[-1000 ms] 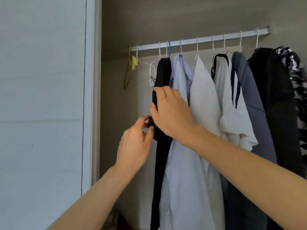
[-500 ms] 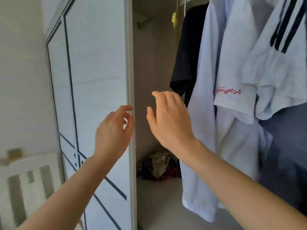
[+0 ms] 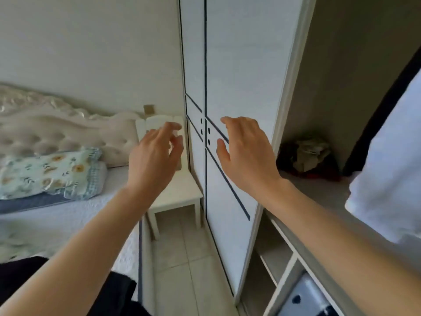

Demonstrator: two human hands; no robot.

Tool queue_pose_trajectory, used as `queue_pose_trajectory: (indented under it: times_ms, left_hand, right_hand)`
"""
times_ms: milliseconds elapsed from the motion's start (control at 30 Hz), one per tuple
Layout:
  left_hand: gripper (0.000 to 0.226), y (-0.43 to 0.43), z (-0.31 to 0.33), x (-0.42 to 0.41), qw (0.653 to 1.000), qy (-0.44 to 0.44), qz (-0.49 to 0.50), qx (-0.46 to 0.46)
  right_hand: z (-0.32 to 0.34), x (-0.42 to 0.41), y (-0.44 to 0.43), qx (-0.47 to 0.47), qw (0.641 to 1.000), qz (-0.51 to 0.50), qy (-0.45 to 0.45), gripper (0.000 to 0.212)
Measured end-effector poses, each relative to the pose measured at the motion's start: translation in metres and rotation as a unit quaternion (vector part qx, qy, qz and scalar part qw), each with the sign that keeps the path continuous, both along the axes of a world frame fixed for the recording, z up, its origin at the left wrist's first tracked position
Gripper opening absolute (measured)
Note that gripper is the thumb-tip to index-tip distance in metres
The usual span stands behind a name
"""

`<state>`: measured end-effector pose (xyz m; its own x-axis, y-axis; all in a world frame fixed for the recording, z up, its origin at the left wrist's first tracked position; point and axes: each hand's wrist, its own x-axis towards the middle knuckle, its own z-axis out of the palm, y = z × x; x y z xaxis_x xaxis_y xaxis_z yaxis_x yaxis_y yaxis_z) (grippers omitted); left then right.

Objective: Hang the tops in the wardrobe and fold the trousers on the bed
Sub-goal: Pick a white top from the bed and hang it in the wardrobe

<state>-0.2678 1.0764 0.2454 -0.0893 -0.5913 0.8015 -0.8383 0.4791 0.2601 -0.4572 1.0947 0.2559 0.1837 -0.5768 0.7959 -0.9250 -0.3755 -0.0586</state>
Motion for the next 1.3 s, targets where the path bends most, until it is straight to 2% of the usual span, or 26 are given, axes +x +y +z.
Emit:
queue_pose_trajectory:
  times_ms: [200, 333, 467, 667, 900, 1100, 1300]
  left_hand:
    - [0.017, -0.005, -0.088, 0.069, 0.995, -0.005, 0.071, 0.070]
    - [0.018, -0.001, -0.151, 0.112, 0.980, 0.003, 0.123, 0.154]
    - [0.021, 0.004, -0.211, 0.152, 0.949, 0.040, 0.193, 0.245]
    - [0.024, -0.001, -0.291, 0.218, 0.888, 0.074, 0.280, 0.357]
    - [0.026, -0.001, -0.370, 0.275, 0.785, 0.156, 0.357, 0.482]
    - [0.030, -0.027, -0.424, 0.331, 0.694, 0.215, 0.420, 0.544]
    - [0.037, -0.059, -0.465, 0.387, 0.576, 0.311, 0.466, 0.595]
  right_hand:
    - [-0.079, 0.051, -0.030, 0.071, 0.996, 0.062, -0.008, 0.035]
    - [-0.143, 0.095, -0.050, 0.147, 0.983, 0.110, 0.004, 0.036]
    - [-0.207, 0.143, -0.069, 0.229, 0.962, 0.141, 0.034, 0.036]
    - [-0.287, 0.220, -0.097, 0.349, 0.913, 0.189, 0.100, 0.036]
    - [-0.352, 0.295, -0.143, 0.457, 0.839, 0.227, 0.188, 0.032]
    - [-0.409, 0.362, -0.209, 0.511, 0.767, 0.279, 0.271, 0.032]
    - [-0.459, 0.441, -0.260, 0.559, 0.688, 0.313, 0.341, 0.036]
